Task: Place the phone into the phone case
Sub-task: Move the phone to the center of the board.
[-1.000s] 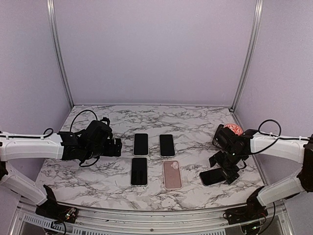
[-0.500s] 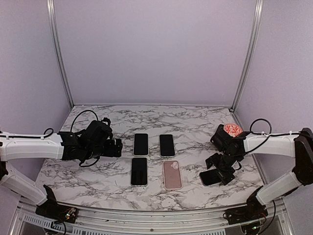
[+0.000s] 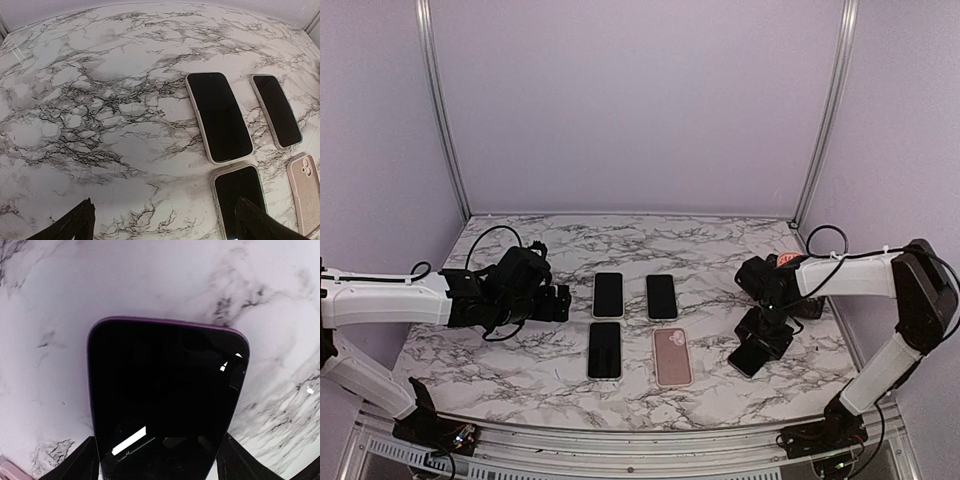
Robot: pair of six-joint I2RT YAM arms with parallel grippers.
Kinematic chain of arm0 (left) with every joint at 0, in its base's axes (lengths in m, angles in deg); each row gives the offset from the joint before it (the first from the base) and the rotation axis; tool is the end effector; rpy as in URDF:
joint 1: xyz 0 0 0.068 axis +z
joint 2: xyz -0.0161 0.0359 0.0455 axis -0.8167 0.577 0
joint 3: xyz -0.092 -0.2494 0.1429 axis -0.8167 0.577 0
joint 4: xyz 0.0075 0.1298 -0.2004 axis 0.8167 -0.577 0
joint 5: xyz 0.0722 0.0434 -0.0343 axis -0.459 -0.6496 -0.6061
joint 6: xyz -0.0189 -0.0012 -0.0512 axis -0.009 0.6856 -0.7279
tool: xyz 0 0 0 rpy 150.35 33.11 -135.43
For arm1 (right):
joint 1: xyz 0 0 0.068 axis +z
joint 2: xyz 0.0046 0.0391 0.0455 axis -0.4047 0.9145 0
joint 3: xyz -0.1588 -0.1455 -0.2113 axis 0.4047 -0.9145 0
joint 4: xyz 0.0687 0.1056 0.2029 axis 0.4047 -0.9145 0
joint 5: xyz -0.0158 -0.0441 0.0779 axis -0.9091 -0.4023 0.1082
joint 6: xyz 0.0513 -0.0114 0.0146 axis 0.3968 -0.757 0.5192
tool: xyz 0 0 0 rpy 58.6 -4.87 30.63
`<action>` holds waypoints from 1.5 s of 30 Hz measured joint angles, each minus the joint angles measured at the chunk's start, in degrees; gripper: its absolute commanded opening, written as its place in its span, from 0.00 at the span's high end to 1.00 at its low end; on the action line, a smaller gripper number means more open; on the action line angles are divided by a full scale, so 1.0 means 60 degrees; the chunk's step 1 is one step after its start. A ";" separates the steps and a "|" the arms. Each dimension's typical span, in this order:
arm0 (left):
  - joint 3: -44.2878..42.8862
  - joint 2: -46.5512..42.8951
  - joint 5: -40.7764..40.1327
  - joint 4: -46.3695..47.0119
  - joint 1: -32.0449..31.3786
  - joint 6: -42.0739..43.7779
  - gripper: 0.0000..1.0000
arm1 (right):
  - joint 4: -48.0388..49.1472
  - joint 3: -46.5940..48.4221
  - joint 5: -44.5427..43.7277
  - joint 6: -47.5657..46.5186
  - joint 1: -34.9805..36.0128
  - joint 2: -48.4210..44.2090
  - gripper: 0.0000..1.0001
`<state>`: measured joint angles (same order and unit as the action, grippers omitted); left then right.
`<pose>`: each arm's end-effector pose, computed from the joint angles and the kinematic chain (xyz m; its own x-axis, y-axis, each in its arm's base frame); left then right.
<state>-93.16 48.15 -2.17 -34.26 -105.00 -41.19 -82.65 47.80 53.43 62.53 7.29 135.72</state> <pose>0.1750 -0.1854 0.2650 -0.6182 0.0006 -0.7860 0.1848 0.9721 -0.1446 0.1998 0.1169 0.1990 -0.7087 0.6984 -0.0997 0.6992 0.7142 0.0321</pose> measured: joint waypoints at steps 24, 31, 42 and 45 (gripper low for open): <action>0.0000 -0.0004 -0.0007 0.0000 0.0000 0.0149 0.01 | -0.0335 0.2973 -0.0681 -0.6495 0.3559 0.2528 0.07; 0.0000 -0.0004 -0.0004 0.0000 0.0000 0.0182 0.01 | -0.0310 0.2375 0.0182 -0.6994 0.3512 0.2044 0.01; -0.0098 0.0029 0.0157 -0.0007 0.0000 0.0248 0.01 | -0.0211 0.2419 0.0787 -0.6543 0.3300 0.2095 0.01; -0.0386 0.0127 0.0168 -0.0004 0.0000 0.0251 0.01 | -0.0098 0.2412 0.0798 -0.6309 0.3228 0.2069 0.01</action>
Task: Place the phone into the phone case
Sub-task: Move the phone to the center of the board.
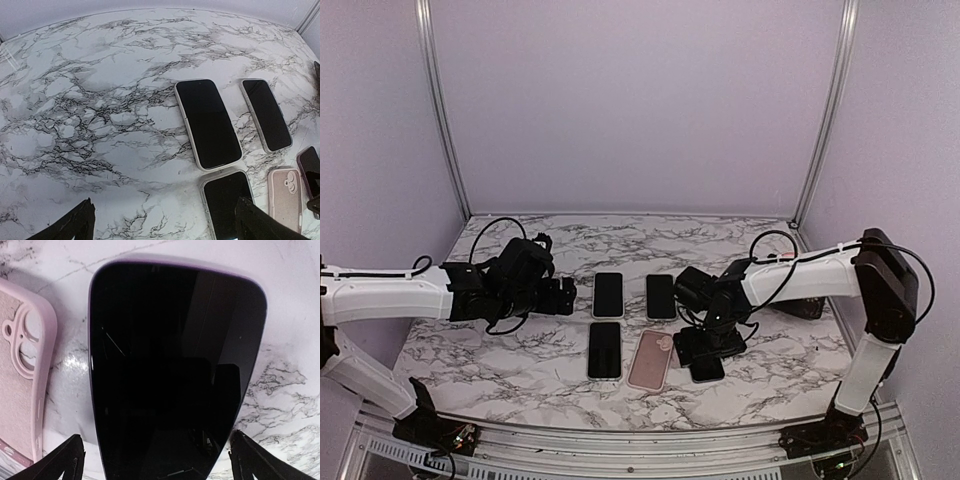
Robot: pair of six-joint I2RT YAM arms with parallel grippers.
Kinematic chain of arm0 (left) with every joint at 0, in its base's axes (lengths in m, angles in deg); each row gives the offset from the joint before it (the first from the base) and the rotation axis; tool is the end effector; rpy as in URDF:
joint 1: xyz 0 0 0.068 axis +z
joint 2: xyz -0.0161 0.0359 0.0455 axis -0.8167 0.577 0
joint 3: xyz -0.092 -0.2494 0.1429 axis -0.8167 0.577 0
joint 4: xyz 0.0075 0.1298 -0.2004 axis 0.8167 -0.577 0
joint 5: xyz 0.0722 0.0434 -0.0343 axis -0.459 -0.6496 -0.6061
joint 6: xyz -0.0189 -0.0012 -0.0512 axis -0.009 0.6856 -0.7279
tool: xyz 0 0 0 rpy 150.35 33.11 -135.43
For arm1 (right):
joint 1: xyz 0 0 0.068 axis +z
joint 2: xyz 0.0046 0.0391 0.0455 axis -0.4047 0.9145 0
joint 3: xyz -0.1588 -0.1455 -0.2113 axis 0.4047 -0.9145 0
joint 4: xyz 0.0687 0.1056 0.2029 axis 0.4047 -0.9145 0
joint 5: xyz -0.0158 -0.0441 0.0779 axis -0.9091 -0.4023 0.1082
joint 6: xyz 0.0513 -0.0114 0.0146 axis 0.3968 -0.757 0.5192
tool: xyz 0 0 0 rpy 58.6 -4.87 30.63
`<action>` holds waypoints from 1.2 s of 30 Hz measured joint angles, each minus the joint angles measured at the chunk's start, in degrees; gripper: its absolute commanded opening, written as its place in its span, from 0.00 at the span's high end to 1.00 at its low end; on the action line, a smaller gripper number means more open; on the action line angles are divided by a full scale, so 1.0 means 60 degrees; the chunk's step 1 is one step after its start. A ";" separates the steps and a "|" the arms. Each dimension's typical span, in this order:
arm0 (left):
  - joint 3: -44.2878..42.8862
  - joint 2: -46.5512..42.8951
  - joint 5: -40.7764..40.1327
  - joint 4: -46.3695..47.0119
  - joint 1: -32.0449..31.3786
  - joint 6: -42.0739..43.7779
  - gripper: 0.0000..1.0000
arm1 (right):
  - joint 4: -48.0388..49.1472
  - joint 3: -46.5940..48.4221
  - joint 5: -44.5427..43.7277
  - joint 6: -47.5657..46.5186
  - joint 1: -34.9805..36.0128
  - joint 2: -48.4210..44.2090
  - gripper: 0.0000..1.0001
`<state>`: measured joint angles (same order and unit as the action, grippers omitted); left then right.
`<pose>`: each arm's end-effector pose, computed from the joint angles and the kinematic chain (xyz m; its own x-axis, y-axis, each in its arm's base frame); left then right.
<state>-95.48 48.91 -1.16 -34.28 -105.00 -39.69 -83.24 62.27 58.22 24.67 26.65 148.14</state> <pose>0.1794 -0.1916 0.2738 -0.6063 0.0119 -0.7951 0.2149 0.9651 -0.1495 0.1915 0.2321 0.1999 -0.9730 -0.2206 -0.0677 -0.2239 0.9735 0.0457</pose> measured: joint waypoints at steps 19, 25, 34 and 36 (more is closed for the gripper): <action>-0.1577 0.1118 -0.1526 0.1177 0.0000 0.0484 0.01 | 0.0510 -0.0328 -0.1162 0.1016 -0.0113 -0.0182 0.03; -0.1814 0.1497 -0.1694 0.1275 0.0000 0.0820 0.01 | 0.0361 -0.0477 -0.1392 0.0776 -0.0470 -0.0375 0.04; -0.1719 0.1475 -0.1861 0.1300 0.0000 0.0929 0.01 | 0.0423 -0.0681 -0.0750 -0.0331 -0.0707 -0.0834 0.01; -0.1621 0.1417 -0.1902 0.1297 0.0000 0.0969 0.01 | 0.0481 -0.0678 -0.0550 -0.0481 -0.0736 -0.0831 0.01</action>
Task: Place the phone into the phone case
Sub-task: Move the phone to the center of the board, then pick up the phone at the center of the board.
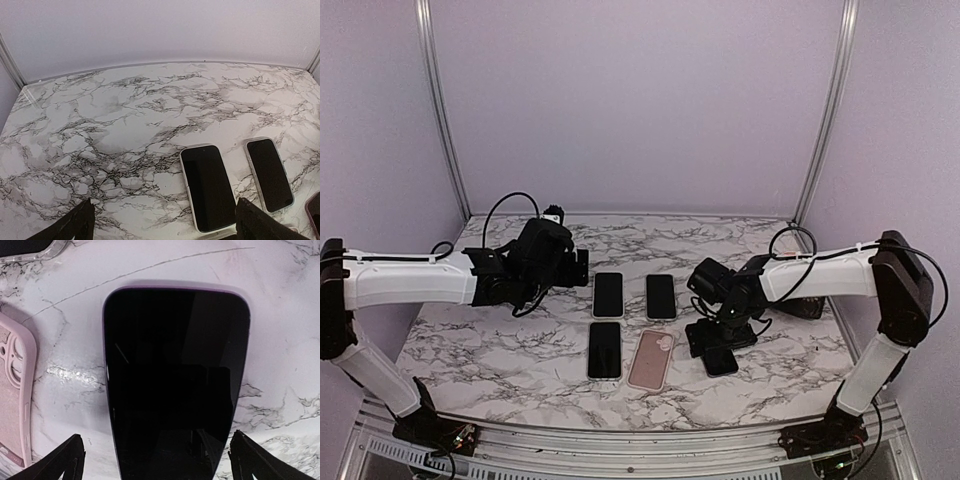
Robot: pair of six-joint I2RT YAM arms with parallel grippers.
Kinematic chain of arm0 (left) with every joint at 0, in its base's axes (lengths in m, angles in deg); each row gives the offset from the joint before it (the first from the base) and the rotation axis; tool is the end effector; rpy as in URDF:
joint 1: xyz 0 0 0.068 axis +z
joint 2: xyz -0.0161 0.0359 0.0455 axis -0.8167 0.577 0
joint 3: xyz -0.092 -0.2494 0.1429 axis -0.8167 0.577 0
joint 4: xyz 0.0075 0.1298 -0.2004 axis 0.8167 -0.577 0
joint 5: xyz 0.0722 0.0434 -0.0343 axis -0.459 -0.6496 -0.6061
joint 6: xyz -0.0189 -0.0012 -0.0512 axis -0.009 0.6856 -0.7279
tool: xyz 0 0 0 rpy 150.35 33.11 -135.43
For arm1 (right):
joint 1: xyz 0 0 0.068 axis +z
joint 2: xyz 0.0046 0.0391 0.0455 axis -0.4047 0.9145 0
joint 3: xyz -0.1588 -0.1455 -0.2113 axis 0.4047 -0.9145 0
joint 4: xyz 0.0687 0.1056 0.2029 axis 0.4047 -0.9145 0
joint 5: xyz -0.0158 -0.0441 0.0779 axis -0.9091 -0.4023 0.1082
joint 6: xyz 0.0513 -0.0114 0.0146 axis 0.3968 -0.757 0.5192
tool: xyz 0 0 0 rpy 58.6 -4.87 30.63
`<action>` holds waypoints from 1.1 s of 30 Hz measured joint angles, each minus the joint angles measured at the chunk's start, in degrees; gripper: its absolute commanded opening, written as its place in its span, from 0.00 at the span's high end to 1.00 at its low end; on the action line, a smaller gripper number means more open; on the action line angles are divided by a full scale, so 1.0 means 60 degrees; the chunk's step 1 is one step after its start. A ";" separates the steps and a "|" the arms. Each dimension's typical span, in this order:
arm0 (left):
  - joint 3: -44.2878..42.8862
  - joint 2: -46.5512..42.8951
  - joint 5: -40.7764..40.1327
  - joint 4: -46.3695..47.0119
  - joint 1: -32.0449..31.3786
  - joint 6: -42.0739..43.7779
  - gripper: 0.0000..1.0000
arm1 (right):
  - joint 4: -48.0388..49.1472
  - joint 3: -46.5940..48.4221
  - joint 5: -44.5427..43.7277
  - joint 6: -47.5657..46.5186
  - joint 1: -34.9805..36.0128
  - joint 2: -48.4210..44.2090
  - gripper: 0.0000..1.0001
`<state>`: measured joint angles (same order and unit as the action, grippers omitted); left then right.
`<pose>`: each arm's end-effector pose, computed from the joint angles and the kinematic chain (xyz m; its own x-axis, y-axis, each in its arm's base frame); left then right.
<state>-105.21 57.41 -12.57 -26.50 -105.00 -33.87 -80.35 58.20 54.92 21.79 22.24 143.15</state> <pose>0.2169 -0.2269 0.3001 -0.4259 -0.0115 -0.9047 0.1307 0.9887 -0.0741 0.1989 0.2033 0.2085 -0.9697 -0.1872 -0.1566 -0.1946 0.9803 0.0331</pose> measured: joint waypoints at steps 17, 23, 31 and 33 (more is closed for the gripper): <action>0.0244 -0.0062 -0.0200 0.0051 0.0000 0.0288 0.01 | 0.0036 0.0000 0.0812 -0.0433 -0.0612 0.0084 0.01; 0.0244 -0.0062 -0.0197 0.0175 0.0000 0.0302 0.01 | 0.0095 -0.0142 0.0922 -0.0586 -0.0688 0.0124 0.02; 0.0244 -0.0062 -0.0171 0.0211 0.0000 0.0346 0.01 | 0.0080 -0.0142 0.0856 -0.0586 -0.0685 0.0138 0.05; 0.0244 -0.0062 -0.0149 0.0211 0.0000 0.0350 0.01 | 0.0076 -0.0142 0.0823 -0.0583 -0.0685 0.0146 0.06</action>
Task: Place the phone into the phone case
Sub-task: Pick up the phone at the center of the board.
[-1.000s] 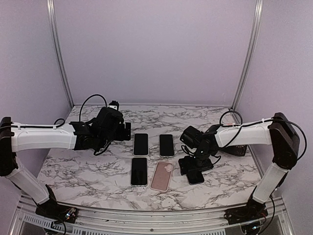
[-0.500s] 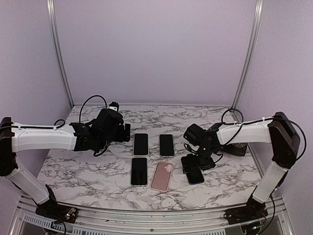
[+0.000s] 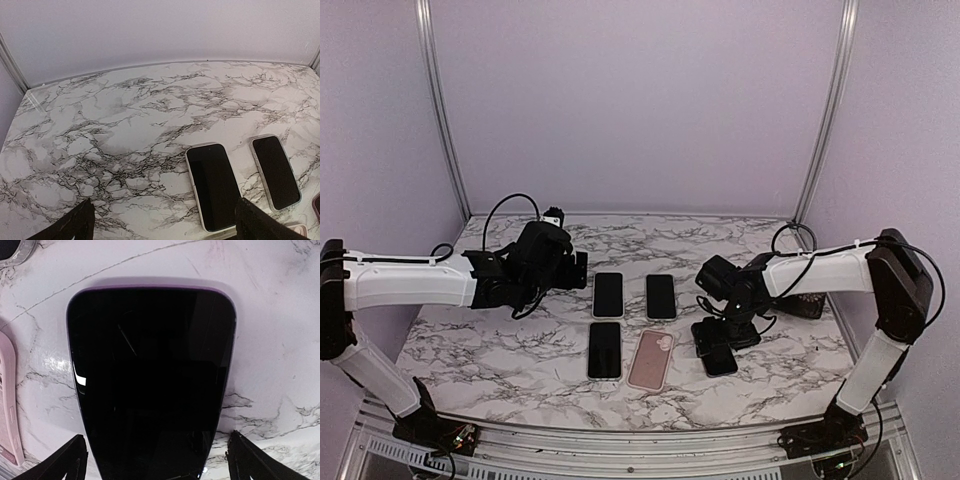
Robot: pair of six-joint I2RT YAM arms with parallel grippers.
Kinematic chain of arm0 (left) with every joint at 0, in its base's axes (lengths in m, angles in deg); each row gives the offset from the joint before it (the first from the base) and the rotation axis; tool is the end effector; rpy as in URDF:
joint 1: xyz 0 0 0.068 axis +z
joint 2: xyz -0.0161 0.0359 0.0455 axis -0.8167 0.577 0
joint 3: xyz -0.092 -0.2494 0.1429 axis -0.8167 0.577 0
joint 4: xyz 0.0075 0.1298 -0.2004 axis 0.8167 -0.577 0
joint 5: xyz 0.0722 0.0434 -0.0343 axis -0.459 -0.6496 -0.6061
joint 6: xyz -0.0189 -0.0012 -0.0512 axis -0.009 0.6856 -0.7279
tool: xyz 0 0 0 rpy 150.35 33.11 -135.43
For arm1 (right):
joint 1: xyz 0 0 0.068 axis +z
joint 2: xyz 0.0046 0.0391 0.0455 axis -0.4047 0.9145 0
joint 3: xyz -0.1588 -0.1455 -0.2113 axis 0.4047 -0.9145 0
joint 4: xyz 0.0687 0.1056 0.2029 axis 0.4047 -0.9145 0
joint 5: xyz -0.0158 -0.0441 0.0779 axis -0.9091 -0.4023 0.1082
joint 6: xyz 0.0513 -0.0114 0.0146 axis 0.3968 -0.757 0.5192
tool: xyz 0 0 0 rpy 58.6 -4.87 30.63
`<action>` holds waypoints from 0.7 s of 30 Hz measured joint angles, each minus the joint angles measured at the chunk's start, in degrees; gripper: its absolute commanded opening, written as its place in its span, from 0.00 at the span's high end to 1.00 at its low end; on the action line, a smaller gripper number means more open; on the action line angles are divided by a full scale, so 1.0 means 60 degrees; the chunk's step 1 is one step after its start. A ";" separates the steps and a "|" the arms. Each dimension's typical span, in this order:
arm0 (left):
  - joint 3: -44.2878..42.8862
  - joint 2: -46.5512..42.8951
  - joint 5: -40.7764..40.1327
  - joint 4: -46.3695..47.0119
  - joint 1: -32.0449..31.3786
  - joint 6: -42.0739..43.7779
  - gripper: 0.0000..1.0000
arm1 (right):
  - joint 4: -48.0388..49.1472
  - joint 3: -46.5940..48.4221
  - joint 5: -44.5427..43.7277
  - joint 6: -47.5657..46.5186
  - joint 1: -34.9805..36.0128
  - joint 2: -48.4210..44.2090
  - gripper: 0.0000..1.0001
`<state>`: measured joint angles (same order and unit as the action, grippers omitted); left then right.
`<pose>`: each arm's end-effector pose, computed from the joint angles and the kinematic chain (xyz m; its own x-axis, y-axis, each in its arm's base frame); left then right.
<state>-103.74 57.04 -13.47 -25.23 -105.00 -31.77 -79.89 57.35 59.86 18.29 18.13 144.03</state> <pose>0.2153 -0.2242 0.2961 -0.4137 0.0219 -0.9101 0.1333 0.9904 -0.0368 0.2103 0.1904 0.2011 -0.9785 -0.1829 -0.0953 -0.1911 0.9779 0.0850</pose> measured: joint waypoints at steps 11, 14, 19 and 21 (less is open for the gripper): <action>-0.0004 0.0000 0.0215 0.0000 0.0000 -0.0076 0.01 | -0.0226 0.0215 -0.0295 0.0026 0.0251 0.0240 0.07; 0.0000 0.0000 0.0211 0.0000 0.0000 -0.0076 0.01 | -0.0226 0.0219 -0.0291 0.0026 0.0251 0.0240 0.07; 0.0000 0.0000 0.0208 0.0000 0.0000 -0.0076 0.01 | -0.0233 0.0219 -0.0310 0.0026 0.0251 0.0244 0.19; 0.0000 0.0000 0.0208 0.0000 0.0000 -0.0076 0.01 | -0.0200 0.0222 -0.0321 0.0029 0.0251 0.0255 0.29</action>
<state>-103.74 57.04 -12.22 -25.23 -105.00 -32.23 -81.10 58.69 57.94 18.46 19.63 145.56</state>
